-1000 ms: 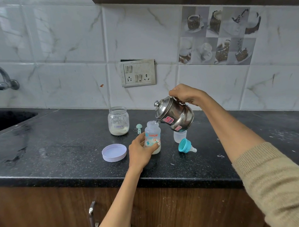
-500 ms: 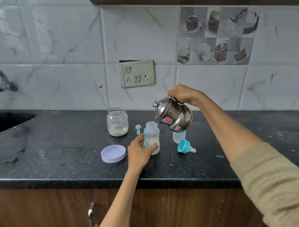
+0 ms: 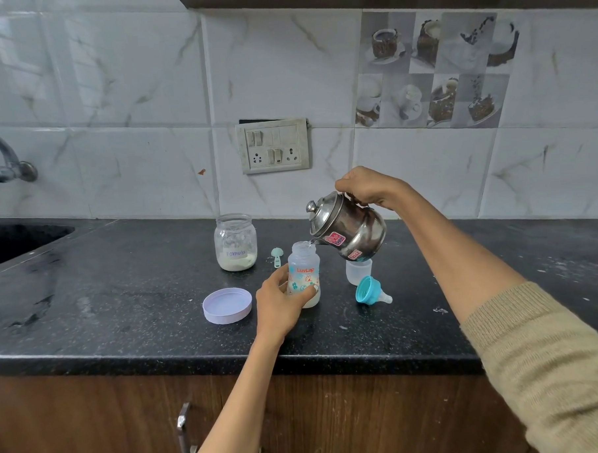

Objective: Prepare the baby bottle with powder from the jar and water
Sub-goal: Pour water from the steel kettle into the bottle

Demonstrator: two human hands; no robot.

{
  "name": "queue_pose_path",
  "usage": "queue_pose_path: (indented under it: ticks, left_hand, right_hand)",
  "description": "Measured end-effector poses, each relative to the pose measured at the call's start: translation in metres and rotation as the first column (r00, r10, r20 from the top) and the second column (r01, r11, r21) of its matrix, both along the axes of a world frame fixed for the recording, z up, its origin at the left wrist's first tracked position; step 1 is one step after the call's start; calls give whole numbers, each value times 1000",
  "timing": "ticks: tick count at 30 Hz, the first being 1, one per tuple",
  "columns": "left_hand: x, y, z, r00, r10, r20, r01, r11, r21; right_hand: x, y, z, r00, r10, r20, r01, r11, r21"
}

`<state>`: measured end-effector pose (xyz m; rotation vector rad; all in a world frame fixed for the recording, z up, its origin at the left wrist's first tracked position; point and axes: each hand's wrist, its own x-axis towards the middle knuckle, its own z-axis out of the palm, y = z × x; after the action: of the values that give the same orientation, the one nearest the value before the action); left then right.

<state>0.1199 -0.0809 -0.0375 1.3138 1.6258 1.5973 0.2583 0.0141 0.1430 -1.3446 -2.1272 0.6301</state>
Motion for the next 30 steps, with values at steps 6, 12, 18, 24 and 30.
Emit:
queue_pose_path:
  ticks: [6, 12, 18, 24, 30]
  left_hand:
    - [0, 0, -1, 1000, 0, 3, 0, 1000, 21]
    - [-1, 1, -2, 1000, 2, 3, -2, 1000, 12]
    - [0, 1, -1, 1000, -4, 4, 4, 1000, 11]
    - [0, 0, -1, 1000, -5, 0, 5, 1000, 17]
    - [-1, 2, -2, 1000, -5, -3, 5, 1000, 12]
  right_hand:
    - [0, -1, 0, 1000, 13, -3, -13, 1000, -2]
    - [0, -3, 0, 1000, 14, -1, -14, 1000, 0]
    - [0, -3, 1, 1000, 14, 2, -14, 1000, -4]
    - [1, -3, 1, 1000, 9, 3, -9, 1000, -7]
    - [-1, -4, 2, 1000, 13, 4, -13, 1000, -8]
